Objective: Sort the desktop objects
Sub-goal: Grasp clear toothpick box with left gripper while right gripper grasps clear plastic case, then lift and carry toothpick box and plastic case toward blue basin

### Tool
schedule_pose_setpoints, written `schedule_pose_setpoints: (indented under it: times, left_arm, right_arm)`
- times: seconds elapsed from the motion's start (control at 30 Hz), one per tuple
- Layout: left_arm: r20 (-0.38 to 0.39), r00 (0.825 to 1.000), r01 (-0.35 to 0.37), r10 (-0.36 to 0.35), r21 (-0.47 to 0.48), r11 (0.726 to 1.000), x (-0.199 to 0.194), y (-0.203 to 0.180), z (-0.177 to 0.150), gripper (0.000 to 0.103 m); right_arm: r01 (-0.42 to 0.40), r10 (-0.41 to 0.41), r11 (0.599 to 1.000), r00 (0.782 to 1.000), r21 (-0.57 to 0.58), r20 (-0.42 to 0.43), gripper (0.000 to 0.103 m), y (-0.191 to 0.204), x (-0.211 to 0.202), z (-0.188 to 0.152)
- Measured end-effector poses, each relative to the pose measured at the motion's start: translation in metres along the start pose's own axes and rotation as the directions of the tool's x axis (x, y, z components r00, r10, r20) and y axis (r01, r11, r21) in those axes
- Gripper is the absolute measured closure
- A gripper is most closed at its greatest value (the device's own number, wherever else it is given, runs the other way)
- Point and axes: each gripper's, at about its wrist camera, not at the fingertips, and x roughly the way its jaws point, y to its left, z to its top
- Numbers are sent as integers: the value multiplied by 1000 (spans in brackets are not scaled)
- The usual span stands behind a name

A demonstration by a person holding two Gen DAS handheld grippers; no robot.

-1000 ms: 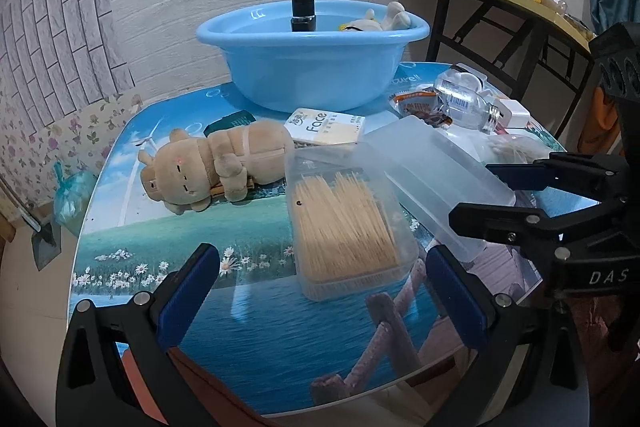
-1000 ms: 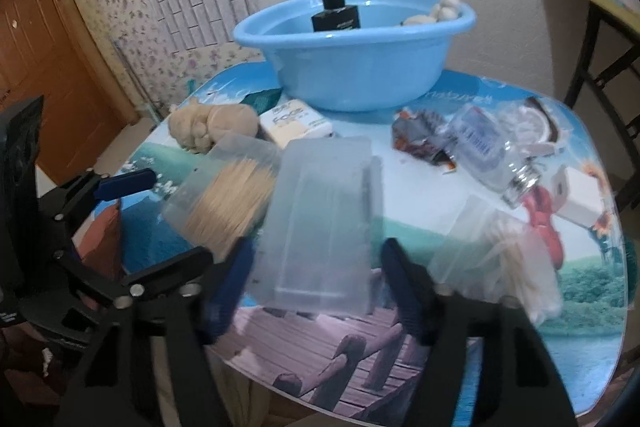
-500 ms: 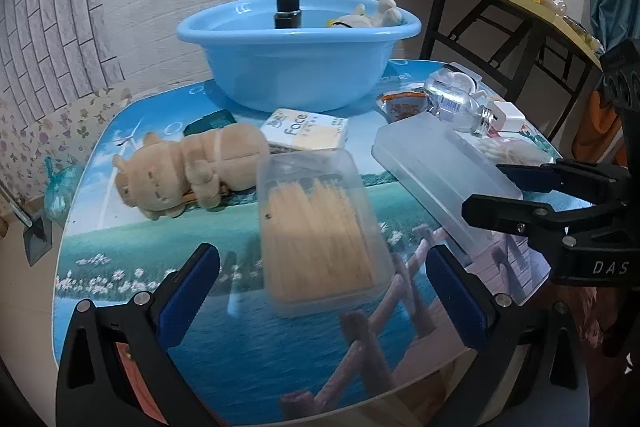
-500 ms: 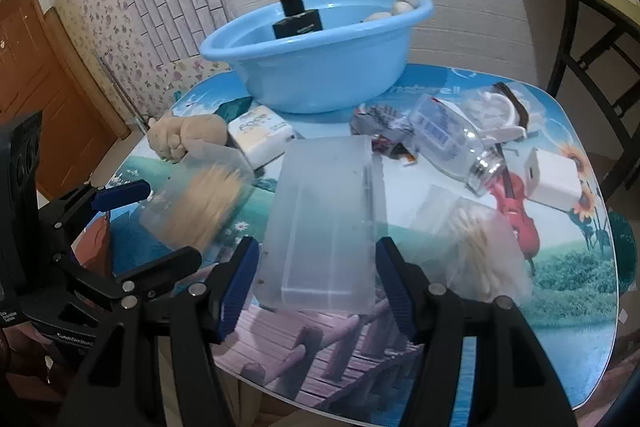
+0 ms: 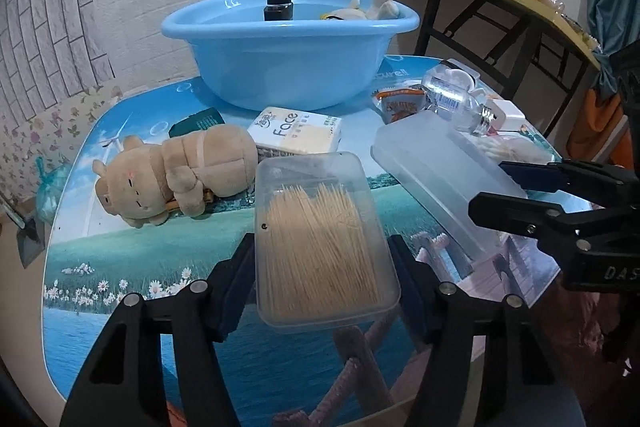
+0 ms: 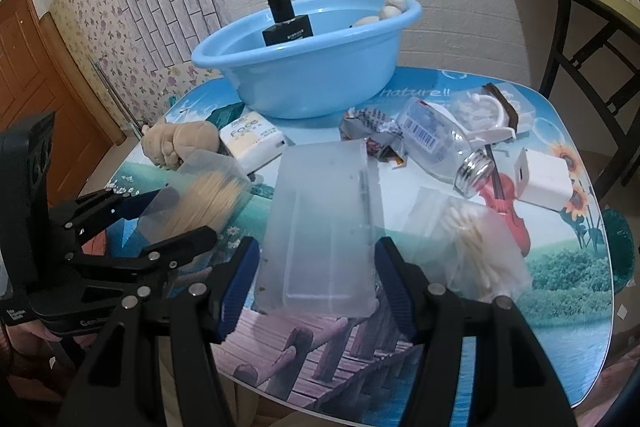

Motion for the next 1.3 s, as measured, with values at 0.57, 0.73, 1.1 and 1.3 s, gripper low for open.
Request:
schedule_pose_setpoints:
  times: [0.57,0.73,1.1,1.3]
  left_arm:
    - [-7,999,-36,36,9,999,-4,9,-13,40]
    - [3,999,-48,48,29,998,0,6,-14,42]
    - [14,999,-32,32,21,999,1,6,-13,42]
    - [61,998,-23,22,14,1000,-14,7,-8,42]
  right_arm:
    - [40,-42,996,999,-79,-17,40,16,13,0]
    - [54,-56,994,998,-94,-24,39,18,18,0]
    - [69,-76,989,996,-134,-51,40,22,24,-7]
    - [40,-35,987,999,-158,38,41,27,2,-3]
